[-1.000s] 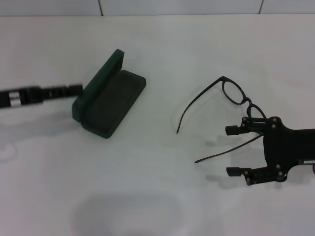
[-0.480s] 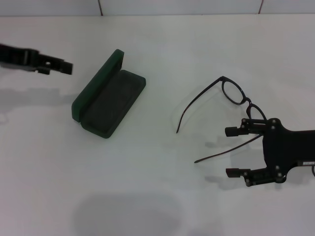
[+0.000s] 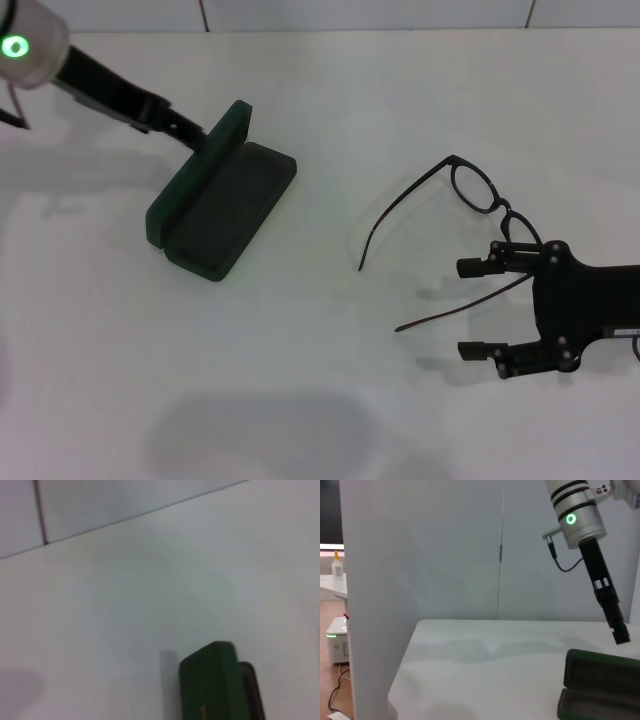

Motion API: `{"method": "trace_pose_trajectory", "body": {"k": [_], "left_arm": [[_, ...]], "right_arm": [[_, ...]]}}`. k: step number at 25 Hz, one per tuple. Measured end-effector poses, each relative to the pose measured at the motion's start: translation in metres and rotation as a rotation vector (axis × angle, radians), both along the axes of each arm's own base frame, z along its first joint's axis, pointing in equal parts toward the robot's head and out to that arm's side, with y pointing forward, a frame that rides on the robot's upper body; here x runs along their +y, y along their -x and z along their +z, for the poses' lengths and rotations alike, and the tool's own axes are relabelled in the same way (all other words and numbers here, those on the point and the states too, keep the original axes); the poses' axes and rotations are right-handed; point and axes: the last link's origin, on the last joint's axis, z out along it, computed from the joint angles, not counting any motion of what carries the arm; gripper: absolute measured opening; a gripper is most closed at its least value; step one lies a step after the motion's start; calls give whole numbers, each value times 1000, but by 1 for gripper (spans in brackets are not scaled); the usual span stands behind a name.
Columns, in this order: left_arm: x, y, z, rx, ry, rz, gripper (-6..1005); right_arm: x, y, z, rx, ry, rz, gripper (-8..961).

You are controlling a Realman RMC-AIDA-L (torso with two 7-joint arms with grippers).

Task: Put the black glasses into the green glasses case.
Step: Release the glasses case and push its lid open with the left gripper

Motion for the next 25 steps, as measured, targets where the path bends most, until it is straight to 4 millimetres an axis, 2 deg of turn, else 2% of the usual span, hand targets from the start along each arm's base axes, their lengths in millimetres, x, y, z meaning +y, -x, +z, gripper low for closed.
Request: {"method": "trace_pose_trajectory", "body": {"k": [4, 10, 25], "left_arm": [[3, -5, -15, -10, 18, -6, 819], [4, -6, -27, -1, 39, -2, 818], [4, 5, -32, 59, 33, 0, 817]], "right_arm": [[1, -1, 0, -5, -6, -5, 797], [2, -1, 0, -7, -10, -6, 797], [3, -2, -1, -14, -21, -14, 797]]}}
